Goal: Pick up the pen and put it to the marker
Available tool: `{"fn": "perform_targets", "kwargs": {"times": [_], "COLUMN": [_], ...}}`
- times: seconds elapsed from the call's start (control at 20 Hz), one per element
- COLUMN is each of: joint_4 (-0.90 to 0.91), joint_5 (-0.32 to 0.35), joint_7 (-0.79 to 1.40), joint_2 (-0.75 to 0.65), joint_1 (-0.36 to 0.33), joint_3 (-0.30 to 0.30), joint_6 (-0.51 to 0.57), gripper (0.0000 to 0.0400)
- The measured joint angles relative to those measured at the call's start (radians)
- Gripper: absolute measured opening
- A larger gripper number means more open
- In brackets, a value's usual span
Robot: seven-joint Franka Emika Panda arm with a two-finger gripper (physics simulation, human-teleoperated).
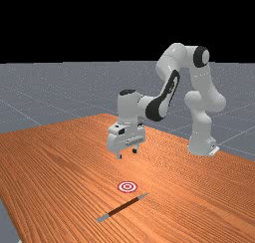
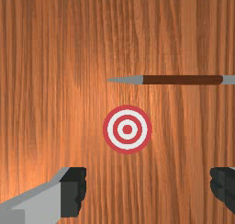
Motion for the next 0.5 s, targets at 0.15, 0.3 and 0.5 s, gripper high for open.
{"fn": "perform_targets", "kwargs": {"times": [0.15, 0.3, 0.5], "joint_4": [0.0, 0.001, -0.014], "joint_5": [0.003, 0.007, 0.041], "joint_7": [0.018, 0.041, 0.749], "joint_2": [-0.002, -0.005, -0.162], "joint_1": [0.002, 0.004, 0.053], "joint_3": [-0.003, -0.007, -0.105], "joint_6": [-0.005, -0.01, -0.248], "gripper": [0.0253, 0.0367, 0.0051]}}
